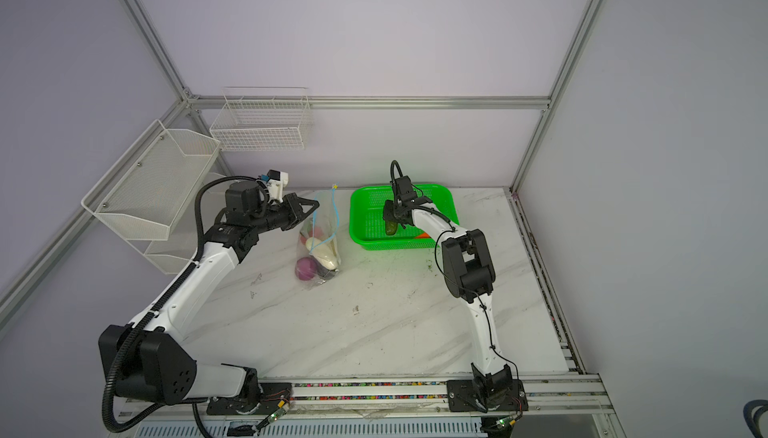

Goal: Place the food in the zip-top bag and seal the zipper
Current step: 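Lift the papaya out of the green basket with the right gripper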

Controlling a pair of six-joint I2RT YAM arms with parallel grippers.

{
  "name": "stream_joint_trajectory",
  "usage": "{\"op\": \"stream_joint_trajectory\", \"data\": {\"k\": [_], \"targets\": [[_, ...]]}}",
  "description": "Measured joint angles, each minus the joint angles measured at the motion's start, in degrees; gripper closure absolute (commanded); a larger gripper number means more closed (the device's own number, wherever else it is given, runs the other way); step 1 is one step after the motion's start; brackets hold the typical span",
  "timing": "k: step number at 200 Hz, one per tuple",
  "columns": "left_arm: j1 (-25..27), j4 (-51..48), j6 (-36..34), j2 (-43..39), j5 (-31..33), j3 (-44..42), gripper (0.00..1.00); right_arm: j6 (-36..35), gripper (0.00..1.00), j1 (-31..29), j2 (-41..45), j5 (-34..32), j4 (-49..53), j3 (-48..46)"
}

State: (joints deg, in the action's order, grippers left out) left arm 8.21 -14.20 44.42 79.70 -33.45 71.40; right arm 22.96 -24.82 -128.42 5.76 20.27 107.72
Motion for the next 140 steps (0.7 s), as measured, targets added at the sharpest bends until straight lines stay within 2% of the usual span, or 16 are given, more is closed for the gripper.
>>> {"op": "stream_joint_trajectory", "data": {"k": [26,81,140], "targets": [[0.0,0.0,0.0,0.0,0.0,0.0,1.0,1.6,0.67,0.0,3.6,-1.0,-3.3,-4.2],[0.0,0.0,0.0,0.0,0.0,0.0,1.0,7.2,0.69,-0.9,17.3,-4.3,-11.4,-16.3],[0.0,0.0,0.0,0.0,0.0,0.0,1.0,9.6,0.69,-10.2,24.1,-8.2,-20.7,-18.5]]}}
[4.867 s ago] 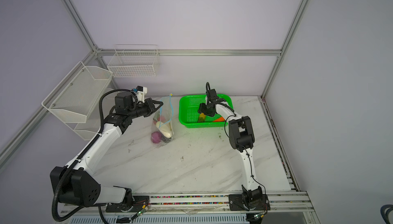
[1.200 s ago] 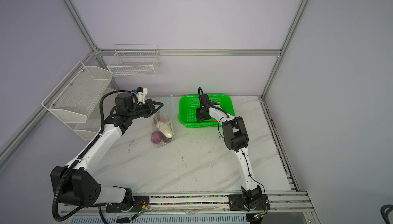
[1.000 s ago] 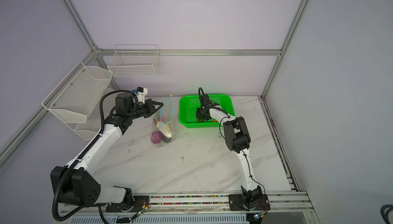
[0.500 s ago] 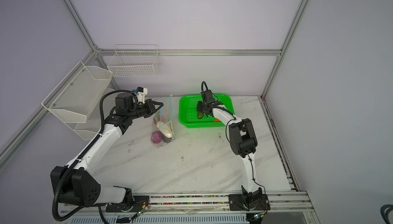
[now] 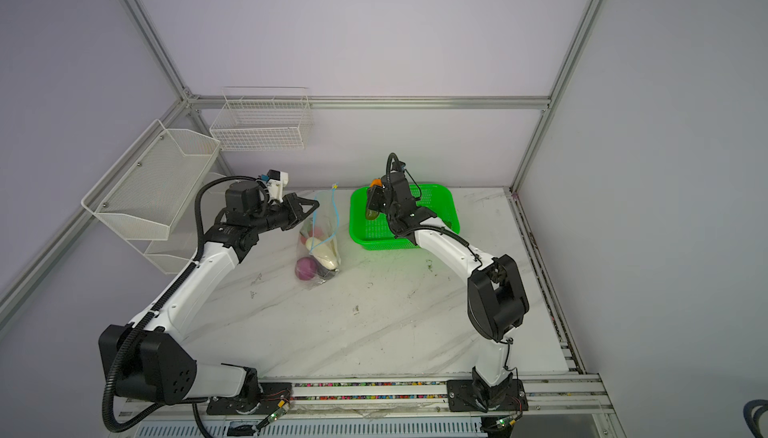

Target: Place the food in the zip-top bag and seal the zipper

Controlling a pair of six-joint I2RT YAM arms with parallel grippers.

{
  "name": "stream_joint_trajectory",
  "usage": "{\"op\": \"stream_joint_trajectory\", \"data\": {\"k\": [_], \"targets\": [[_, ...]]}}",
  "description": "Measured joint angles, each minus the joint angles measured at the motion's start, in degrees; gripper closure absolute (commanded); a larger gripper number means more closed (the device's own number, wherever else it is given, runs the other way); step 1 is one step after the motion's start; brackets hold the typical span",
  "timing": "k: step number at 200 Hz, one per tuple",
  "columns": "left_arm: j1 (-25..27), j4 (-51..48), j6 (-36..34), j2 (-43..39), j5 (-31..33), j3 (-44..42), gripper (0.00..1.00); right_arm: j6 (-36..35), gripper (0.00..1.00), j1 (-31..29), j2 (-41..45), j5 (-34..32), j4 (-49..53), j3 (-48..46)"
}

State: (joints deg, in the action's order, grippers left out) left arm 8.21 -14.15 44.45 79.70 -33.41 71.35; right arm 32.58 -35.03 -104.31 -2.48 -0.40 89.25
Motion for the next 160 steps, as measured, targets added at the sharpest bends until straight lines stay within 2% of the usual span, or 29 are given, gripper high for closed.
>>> {"op": "stream_joint_trajectory", "data": {"k": [105,160], "targets": [[0.0,0.0,0.0,0.0,0.1,0.0,1.0,-2.4,0.7,-13.4,4.8,-5.9,-13.3,-3.5],[0.0,0.0,0.1,0.0,0.2,0.0,1.0,-2.9,0.7,-14.6,4.6,-6.8,-14.4,-3.7]]}}
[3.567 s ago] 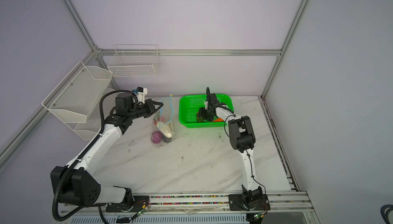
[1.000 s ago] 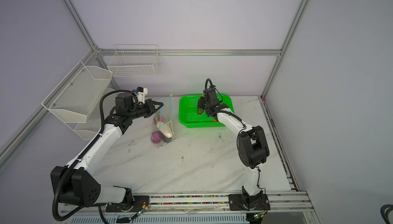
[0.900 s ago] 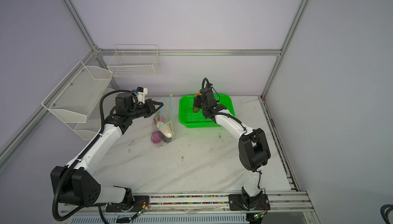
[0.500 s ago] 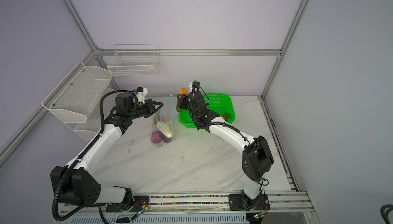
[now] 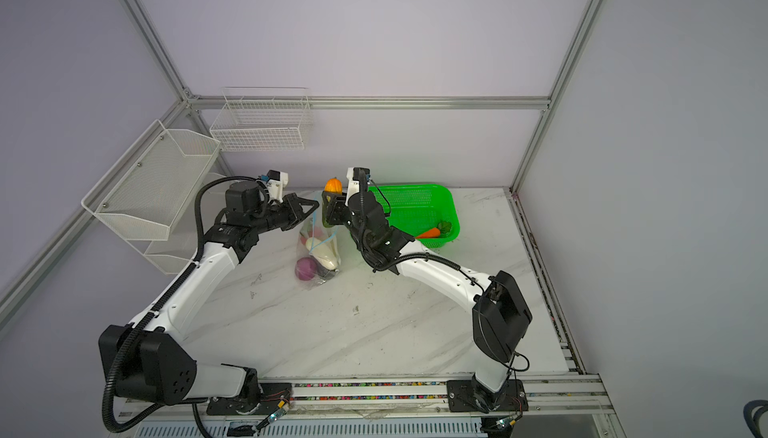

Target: Place the food in the zip-top bag and seal the zipper

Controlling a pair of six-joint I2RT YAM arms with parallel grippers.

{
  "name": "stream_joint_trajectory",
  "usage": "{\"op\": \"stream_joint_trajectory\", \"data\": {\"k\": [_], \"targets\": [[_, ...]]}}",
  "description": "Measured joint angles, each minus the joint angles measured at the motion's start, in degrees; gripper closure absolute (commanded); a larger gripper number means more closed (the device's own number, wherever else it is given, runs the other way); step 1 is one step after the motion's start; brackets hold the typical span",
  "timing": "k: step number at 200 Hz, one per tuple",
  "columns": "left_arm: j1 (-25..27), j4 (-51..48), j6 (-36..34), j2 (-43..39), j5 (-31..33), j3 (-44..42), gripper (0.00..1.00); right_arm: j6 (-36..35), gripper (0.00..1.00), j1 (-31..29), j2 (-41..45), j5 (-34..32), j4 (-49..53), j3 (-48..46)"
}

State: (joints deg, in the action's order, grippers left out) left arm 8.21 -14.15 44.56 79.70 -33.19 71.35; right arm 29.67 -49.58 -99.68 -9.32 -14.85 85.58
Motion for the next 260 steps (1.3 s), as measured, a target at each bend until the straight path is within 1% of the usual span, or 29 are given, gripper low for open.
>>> {"op": "stream_joint_trajectory", "data": {"k": [64,138,194,260], "targets": [[0.0,0.0,0.0,0.0,0.2,0.0,1.0,0.0,0.7,-0.7,-0.4,-0.1,-0.4,-1.1],[0.0,0.0,0.0,0.0,0.3,0.0,1.0,0.0,0.7,-1.2,-3.8,0.3,0.2,-1.1],[0.0,0.0,0.1,-0.1,0.4,0.0,1.0,-0.3,0.69,-1.2,-4.2,0.3,1.1,-1.1],[0.0,0.0,0.9,-0.6,0.4,0.0,1.0,-1.0,0.66,-1.2,-5.8,0.4,3.6,-0.1]]}}
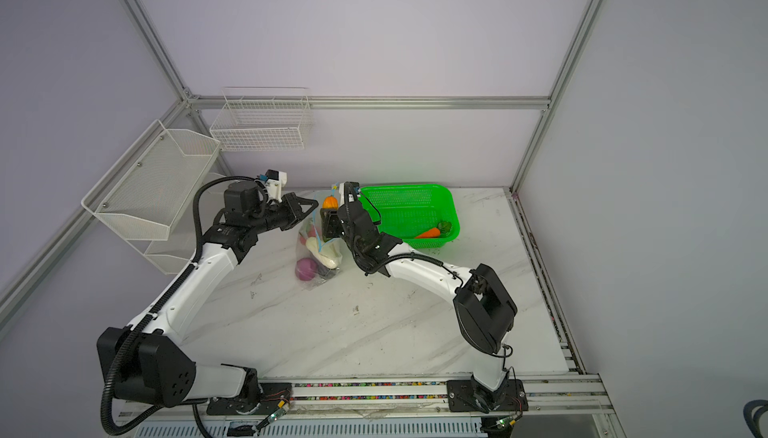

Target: Place the food in the zip-top bag and seal the zipper

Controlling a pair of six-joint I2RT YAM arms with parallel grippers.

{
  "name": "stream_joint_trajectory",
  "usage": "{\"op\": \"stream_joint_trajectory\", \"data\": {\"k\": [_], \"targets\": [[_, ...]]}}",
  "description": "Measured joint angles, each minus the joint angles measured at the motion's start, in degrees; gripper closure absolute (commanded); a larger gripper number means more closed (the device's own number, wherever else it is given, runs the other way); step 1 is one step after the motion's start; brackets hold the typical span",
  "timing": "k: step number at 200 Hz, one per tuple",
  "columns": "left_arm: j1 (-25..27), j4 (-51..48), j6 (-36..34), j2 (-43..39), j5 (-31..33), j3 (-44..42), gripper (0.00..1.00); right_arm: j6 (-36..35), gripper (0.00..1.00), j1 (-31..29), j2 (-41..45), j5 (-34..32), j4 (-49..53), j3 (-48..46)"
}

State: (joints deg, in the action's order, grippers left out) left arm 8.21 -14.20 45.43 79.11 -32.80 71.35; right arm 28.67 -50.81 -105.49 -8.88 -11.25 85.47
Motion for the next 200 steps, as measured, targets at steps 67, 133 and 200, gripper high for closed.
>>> {"op": "stream_joint_trajectory", "data": {"k": [67,133,200], "targets": [[0.0,0.1,0.5,0.0,0.0,0.0,1.0,-1.1,0.6,0.0,-1.5,0.8,1.5,1.7],[0.0,0.1,0.5,0.0,0.0,0.0,1.0,-1.9,0.46,0.0,-1.8,0.9,2.2,2.1],[0.0,0.1,0.5,0.0,0.0,0.0,1.0,-2.3,0.37,0.0,-1.9,0.7,3.5,2.3]]}}
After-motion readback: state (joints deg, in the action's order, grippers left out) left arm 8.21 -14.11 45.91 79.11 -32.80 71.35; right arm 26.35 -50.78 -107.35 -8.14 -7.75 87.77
